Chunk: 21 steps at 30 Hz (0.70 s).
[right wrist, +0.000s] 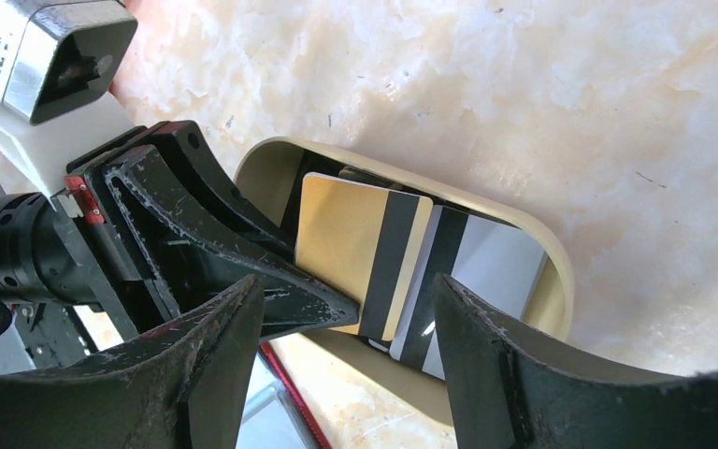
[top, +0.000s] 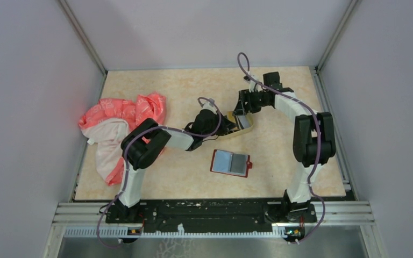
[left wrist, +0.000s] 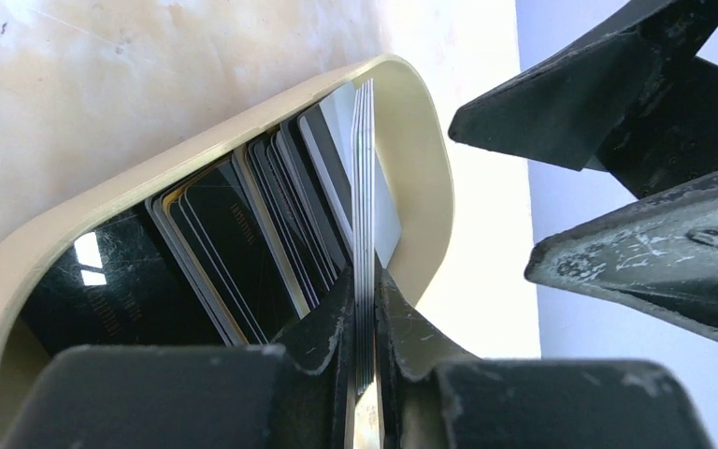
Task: Put the credit cards into the card holder
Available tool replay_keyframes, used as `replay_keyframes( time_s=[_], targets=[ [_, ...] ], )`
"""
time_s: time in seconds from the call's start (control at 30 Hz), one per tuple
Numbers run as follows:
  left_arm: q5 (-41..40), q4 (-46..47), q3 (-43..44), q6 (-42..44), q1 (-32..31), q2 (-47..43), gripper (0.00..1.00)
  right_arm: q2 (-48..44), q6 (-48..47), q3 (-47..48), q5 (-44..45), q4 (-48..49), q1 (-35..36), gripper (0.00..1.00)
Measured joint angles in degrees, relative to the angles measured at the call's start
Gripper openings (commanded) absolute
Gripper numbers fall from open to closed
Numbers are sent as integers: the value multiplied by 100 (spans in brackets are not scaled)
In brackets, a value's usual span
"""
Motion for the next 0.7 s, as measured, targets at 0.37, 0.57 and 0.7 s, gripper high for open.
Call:
replay_keyframes(
  time_s=[0.37, 0.57, 0.7],
  targets=[
    [214, -374, 149, -485, 4, 0, 17, -160, -68, -151, 675, 184, -188, 63],
    [208, -817, 380, -649, 4, -2, 23, -160, -229, -151, 1401, 184, -190, 58],
    [219, -999, 455, -745, 4, -2, 24, -157, -323, -151, 1692, 166, -190, 52]
  ],
)
